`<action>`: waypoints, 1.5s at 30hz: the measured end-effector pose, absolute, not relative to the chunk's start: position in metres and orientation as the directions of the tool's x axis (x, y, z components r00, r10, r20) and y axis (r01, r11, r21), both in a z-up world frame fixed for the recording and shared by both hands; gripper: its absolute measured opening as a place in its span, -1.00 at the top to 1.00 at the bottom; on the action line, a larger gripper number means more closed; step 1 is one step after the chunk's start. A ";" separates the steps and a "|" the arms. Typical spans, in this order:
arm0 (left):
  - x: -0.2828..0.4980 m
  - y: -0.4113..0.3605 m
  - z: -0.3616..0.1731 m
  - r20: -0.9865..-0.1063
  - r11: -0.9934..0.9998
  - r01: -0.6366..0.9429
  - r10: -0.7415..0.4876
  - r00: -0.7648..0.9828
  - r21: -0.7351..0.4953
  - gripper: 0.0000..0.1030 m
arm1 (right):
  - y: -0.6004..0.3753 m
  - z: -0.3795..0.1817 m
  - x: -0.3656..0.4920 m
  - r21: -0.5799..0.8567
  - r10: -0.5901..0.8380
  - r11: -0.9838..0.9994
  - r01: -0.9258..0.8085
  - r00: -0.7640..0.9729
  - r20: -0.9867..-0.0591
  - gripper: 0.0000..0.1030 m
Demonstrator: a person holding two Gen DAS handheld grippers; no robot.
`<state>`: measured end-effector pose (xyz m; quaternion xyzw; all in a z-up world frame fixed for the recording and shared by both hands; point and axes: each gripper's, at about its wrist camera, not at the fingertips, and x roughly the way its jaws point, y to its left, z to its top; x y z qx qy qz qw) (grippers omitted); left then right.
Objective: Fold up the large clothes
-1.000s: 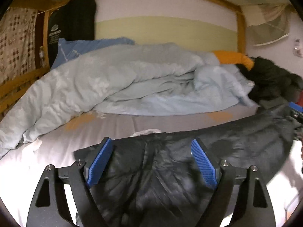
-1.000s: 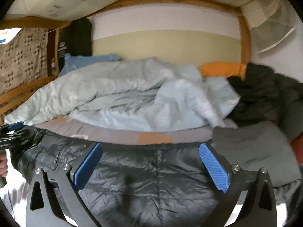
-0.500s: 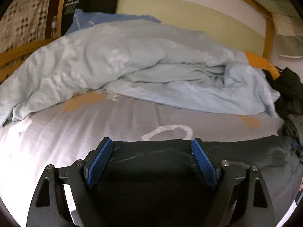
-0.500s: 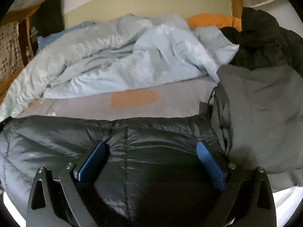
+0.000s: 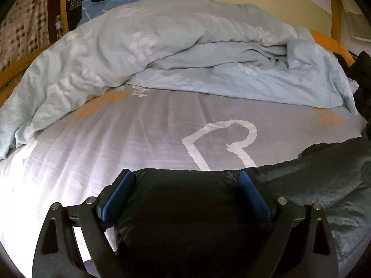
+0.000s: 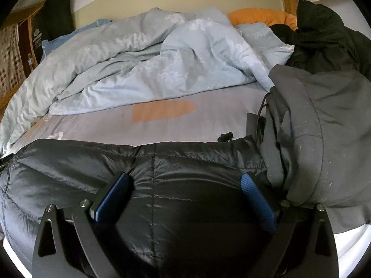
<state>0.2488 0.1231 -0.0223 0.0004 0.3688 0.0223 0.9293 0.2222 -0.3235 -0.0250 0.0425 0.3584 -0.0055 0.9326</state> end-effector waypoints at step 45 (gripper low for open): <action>0.090 -0.077 0.031 -0.548 0.980 0.162 -0.198 0.813 -0.113 0.55 | -0.334 0.102 0.062 0.039 0.038 0.999 -0.025 0.926 -0.376 -0.96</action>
